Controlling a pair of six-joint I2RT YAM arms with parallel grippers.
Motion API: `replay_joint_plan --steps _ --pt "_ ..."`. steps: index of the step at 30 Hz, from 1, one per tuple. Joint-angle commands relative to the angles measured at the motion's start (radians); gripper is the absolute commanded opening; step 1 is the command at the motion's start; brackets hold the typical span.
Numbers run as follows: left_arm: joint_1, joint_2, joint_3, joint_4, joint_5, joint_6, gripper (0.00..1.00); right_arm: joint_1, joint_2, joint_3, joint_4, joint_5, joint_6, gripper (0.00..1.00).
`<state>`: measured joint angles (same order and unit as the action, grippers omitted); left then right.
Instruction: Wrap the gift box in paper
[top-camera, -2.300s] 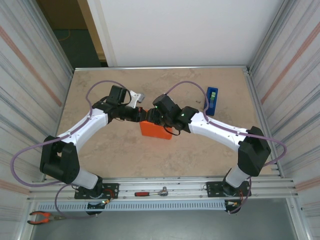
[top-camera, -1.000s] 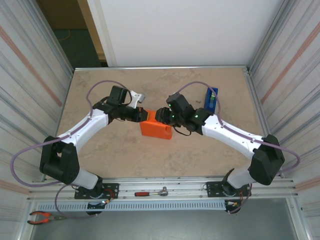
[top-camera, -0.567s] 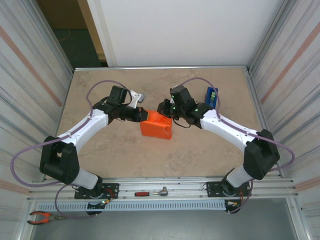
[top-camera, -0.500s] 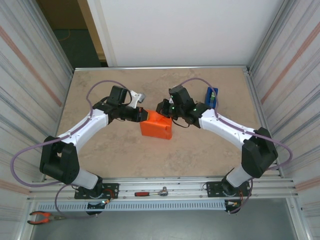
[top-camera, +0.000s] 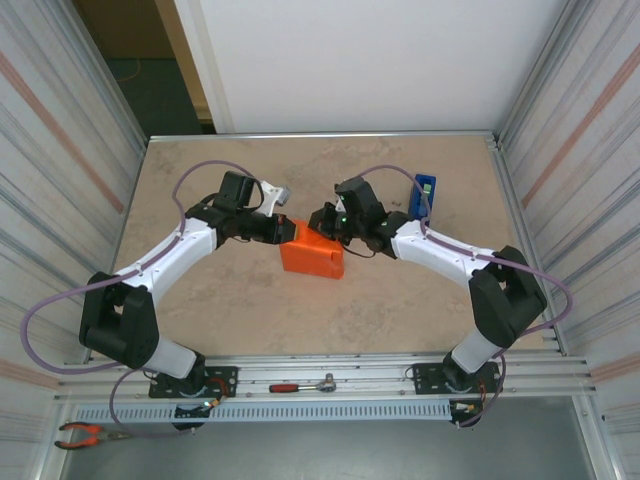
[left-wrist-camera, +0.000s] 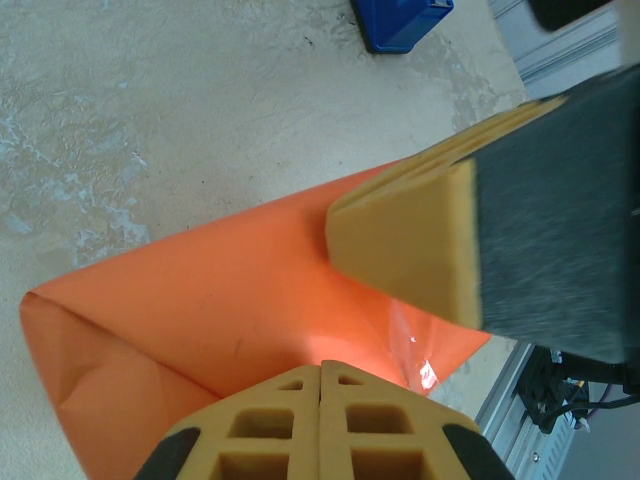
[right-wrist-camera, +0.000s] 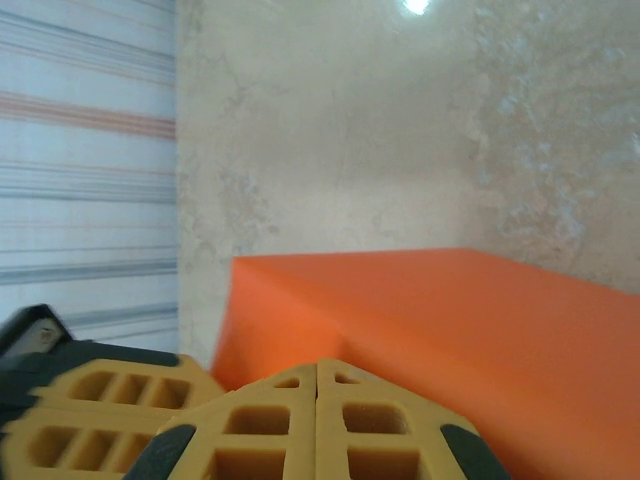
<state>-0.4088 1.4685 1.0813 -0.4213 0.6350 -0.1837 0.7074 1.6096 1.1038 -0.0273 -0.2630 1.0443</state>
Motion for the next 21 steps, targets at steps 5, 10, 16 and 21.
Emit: replay_joint_plan --steps 5,10,16,21 --pt "0.028 -0.021 0.035 -0.073 0.069 -0.037 0.00 0.030 0.010 -0.071 0.021 -0.001 0.035 0.01" --pt "0.068 -0.029 0.123 -0.060 0.129 -0.088 0.20 0.036 0.010 -0.087 0.032 0.005 0.039 0.01" --pt "0.067 0.018 0.188 -0.047 0.136 -0.113 0.27 0.039 0.001 -0.100 0.033 0.012 0.037 0.00" --pt "0.043 0.063 0.193 -0.025 0.134 -0.119 0.27 0.041 -0.010 -0.109 0.033 0.012 0.034 0.00"
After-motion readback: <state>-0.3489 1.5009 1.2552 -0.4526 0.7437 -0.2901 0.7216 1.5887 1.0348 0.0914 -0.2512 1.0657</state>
